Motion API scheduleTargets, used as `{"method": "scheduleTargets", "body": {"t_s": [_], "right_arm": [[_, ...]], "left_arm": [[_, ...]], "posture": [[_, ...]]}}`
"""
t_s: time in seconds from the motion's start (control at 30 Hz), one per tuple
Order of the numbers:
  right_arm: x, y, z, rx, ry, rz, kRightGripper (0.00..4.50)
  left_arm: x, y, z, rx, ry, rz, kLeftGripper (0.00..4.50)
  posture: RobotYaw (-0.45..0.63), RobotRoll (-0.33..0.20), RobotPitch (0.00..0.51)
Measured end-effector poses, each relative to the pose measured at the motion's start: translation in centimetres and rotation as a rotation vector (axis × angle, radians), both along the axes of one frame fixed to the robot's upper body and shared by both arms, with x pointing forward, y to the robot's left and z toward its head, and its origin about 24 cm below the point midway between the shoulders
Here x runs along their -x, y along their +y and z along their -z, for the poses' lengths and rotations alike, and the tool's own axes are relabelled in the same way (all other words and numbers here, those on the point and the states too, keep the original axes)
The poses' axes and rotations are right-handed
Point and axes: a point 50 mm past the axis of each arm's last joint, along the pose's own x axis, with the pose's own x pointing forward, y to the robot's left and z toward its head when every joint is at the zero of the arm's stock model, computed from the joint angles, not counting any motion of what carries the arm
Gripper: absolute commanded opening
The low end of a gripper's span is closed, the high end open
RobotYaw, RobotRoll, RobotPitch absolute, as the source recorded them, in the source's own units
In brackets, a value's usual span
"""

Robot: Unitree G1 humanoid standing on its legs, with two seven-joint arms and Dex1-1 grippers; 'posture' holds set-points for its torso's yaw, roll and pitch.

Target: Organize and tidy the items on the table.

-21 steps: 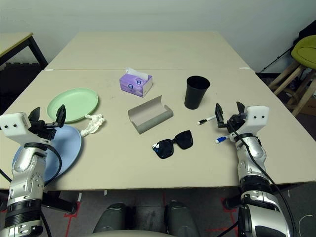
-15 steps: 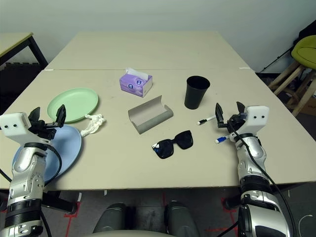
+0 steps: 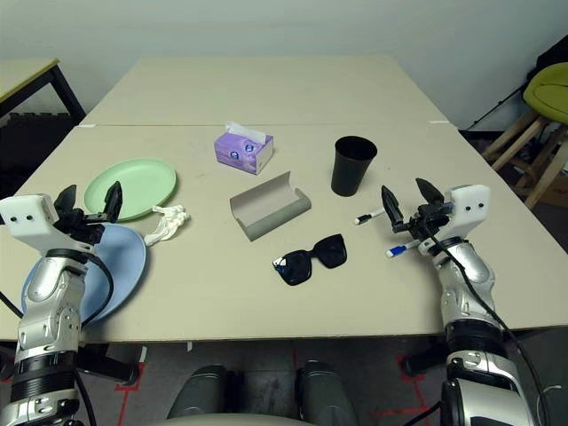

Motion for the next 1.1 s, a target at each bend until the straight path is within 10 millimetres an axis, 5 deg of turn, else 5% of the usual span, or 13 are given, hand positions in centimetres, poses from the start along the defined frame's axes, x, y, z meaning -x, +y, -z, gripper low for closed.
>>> {"method": "scheduleTargets", "body": {"t_s": [0.37, 0.67, 1.1], "right_arm": [[3.5, 3.3, 0.6, -0.016, 0.017, -0.398, 4.47], [4.8, 3.8, 0.7, 0.034, 0.009, -0.623, 4.47], [4.2, 2.5, 0.2, 0.157, -0.063, -0.76, 4.47]], "left_arm": [[-0.2, -0.2, -0.2, -0.001, -0.007, 0.013, 4.5], [-0.2, -0.1, -0.3, -0.004, -0.007, 0.014, 4.5], [-0.2, 0.2, -0.6, -0.023, -0.003, 0.019, 4.5]], "posture": [[0.07, 0.0, 0.0], [0.08, 0.0, 0.002], [0.08, 0.0, 0.003]]}}
